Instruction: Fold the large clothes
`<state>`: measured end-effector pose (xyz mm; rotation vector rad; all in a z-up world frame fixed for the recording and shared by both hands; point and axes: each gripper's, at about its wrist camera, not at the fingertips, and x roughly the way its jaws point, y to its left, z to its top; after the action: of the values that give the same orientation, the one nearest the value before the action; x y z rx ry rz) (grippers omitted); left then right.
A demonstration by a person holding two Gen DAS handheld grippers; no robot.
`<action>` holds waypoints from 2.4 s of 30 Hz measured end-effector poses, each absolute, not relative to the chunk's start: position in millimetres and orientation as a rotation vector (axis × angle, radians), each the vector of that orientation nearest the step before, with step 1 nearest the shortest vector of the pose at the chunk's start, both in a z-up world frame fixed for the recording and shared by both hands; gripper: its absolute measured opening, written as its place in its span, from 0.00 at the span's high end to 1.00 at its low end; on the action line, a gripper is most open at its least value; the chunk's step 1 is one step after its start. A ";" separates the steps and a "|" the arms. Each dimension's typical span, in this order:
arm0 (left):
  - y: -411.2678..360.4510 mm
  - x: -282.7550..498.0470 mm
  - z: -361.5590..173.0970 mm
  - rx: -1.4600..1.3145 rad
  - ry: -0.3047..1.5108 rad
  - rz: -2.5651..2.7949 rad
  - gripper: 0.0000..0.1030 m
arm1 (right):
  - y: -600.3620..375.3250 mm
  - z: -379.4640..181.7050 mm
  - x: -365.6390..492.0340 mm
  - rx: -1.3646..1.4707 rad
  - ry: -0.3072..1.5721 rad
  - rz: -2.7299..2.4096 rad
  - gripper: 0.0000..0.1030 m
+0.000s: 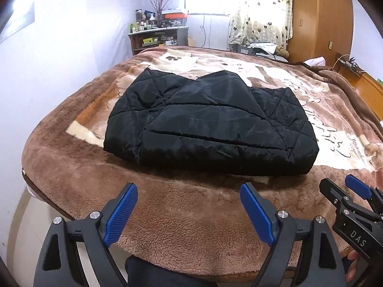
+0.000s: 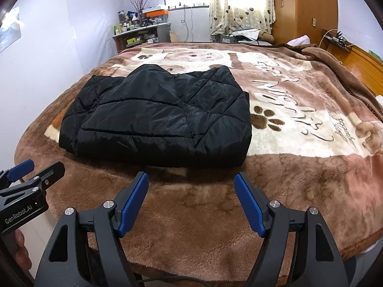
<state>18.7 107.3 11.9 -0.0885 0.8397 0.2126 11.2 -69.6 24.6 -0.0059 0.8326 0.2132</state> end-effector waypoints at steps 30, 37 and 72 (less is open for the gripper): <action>100.5 13.7 15.9 -0.076 0.808 0.225 0.15 | -68.3 26.5 8.4 0.003 0.831 0.225 0.28; 97.1 13.6 15.7 -0.073 0.807 0.235 0.15 | -68.6 26.6 7.9 0.006 0.833 0.221 0.28; 95.7 8.1 12.9 -0.085 0.811 0.244 0.15 | -67.9 26.6 6.9 0.006 0.834 0.221 0.28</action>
<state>8.1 95.7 12.9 -0.0849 0.8114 0.2437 6.9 -67.9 26.6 0.0060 0.8345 0.2214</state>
